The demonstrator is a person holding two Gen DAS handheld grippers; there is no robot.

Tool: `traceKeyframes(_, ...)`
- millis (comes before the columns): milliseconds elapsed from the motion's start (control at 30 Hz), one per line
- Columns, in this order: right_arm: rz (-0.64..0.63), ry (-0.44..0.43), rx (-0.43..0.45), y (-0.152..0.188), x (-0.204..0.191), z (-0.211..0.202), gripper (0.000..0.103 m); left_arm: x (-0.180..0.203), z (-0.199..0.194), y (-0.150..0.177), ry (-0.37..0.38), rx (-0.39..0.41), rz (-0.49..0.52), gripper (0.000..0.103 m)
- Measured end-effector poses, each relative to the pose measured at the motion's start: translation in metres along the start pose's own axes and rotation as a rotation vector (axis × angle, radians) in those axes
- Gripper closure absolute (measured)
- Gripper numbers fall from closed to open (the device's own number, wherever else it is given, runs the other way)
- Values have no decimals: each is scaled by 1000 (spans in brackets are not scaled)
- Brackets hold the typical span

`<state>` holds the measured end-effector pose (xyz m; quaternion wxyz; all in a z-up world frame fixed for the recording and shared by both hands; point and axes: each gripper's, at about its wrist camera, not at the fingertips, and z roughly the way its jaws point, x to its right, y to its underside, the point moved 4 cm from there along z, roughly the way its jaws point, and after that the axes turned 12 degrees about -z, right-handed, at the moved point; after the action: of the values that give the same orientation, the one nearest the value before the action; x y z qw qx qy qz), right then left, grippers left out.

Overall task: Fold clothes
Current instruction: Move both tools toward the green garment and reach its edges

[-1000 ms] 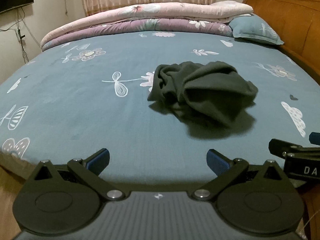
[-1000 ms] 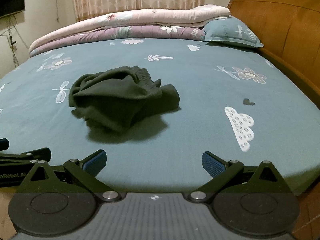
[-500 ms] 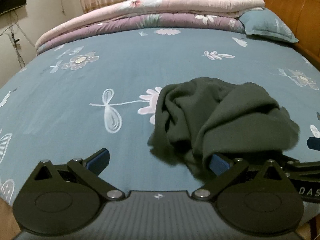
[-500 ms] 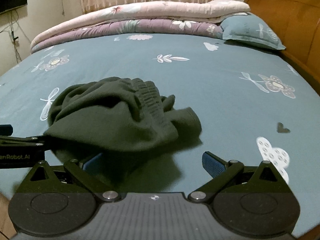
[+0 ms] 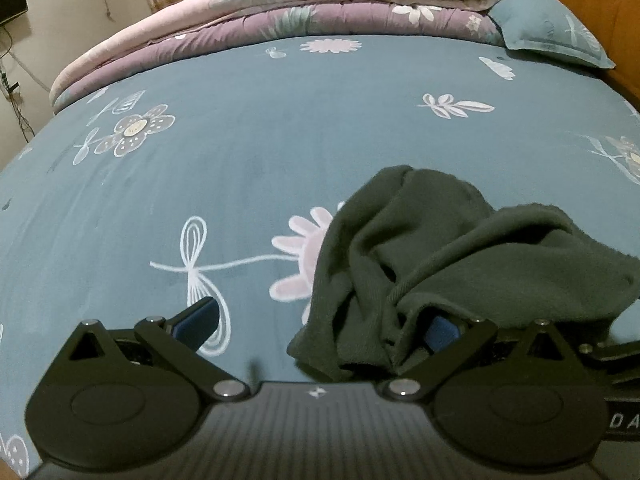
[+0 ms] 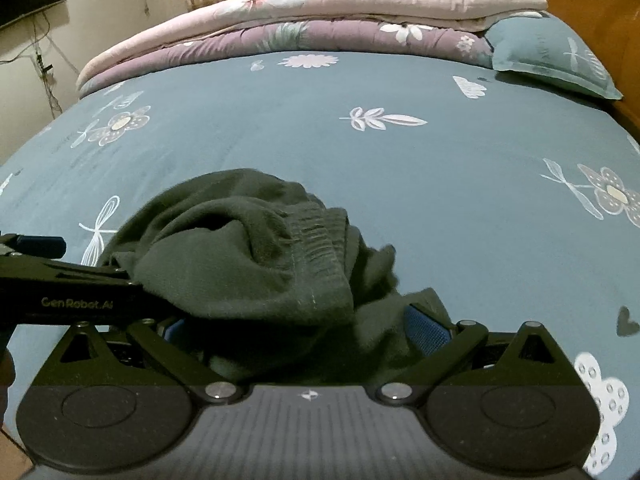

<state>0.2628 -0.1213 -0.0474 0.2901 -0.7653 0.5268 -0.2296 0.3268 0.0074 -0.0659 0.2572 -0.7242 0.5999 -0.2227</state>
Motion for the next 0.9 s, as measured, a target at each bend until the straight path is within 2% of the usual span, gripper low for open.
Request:
traceKeyframes(233, -9, -15, -6, -17, -4, 16, 0, -5, 18, -16, 2, -25, -6, 0)
traceKeyframes(500, 7, -24, -25, -20, -9, 26, 0, -13, 28, -18, 43, -43, 7, 0)
traceKeyframes(733, -8, -29, -39, -16, -12, 28, 0, -20, 29, -12, 114, -30, 55, 0)
traceKeyframes(900, -21, -8, -68, -14, -16, 29, 0, -34, 37, -11, 196, -110, -5, 0)
